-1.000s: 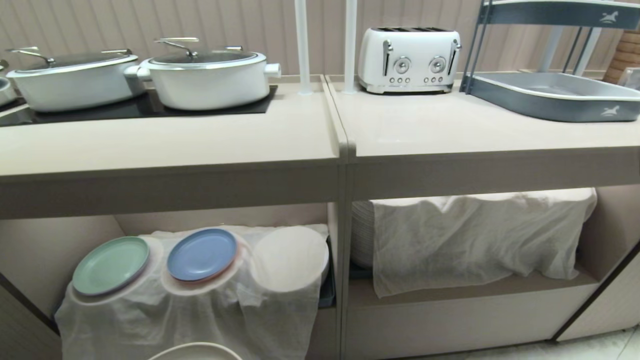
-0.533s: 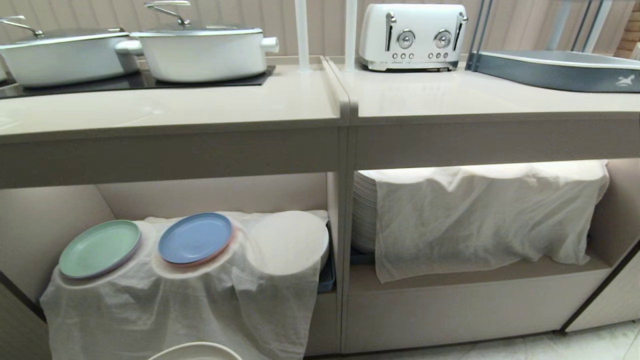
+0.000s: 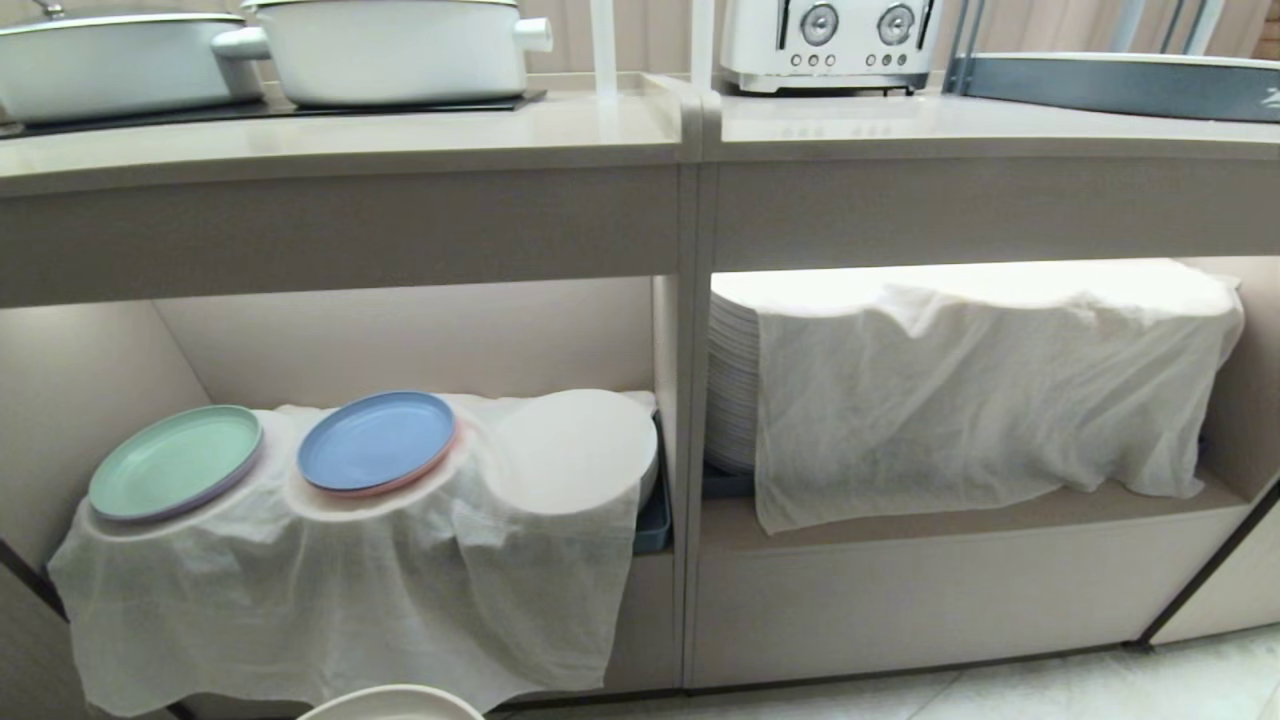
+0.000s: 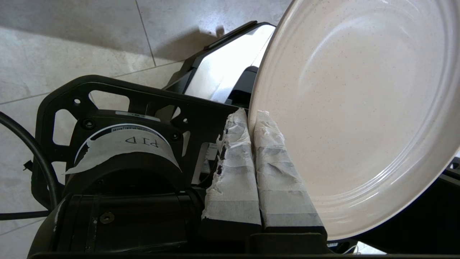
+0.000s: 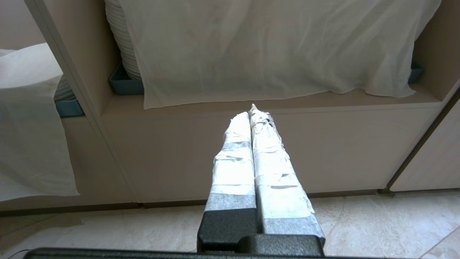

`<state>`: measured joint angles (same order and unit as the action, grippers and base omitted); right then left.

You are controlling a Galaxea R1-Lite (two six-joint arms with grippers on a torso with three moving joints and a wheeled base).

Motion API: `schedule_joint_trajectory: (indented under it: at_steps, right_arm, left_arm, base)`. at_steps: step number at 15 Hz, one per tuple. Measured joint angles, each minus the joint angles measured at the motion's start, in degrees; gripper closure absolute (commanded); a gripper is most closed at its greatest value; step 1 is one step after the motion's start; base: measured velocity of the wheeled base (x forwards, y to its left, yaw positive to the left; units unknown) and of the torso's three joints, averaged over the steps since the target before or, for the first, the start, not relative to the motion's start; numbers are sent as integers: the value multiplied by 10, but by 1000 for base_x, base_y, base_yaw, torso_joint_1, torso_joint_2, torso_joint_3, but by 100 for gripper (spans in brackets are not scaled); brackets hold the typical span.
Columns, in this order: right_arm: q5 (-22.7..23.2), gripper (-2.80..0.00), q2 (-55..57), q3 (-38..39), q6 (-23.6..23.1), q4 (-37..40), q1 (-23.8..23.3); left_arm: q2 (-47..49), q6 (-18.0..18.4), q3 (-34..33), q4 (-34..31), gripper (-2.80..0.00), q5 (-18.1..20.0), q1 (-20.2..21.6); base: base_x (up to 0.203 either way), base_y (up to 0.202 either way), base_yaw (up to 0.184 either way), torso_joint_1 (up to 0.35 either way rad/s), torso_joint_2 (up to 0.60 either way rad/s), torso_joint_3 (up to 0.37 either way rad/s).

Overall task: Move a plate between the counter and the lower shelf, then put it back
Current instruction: Put the plate in the cupboard

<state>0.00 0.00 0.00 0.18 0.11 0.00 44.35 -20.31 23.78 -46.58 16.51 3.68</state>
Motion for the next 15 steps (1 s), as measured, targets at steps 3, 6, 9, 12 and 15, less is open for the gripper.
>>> schedule_joint_trajectory:
  at_steps: [3,6,9,12,15]
  right_arm:
    - [0,0,0,0,0,0,0]
    - [0,0,0,0,0,0,0]
    - [0,0,0,0,0,0,0]
    - [0,0,0,0,-1,0,0]
    - [0,0,0,0,-1,0,0]
  left_arm:
    - [-1,0,0,0,0,-3,0]
    - [-2,0,0,0,0,-7,0]
    - [-3,0,-1,0,0,-7,0]
    - [-2,-1,-1,2,0,-7,1]
    - [13,-4,-5,28,0,-7,1]
  base:
    - [0,0,0,-6,27,25]
    - [0,0,0,0,0,0]
    - [0,0,0,0,0,0]
    - [0,0,0,0,0,0]
    - [0,0,0,0,0,0]
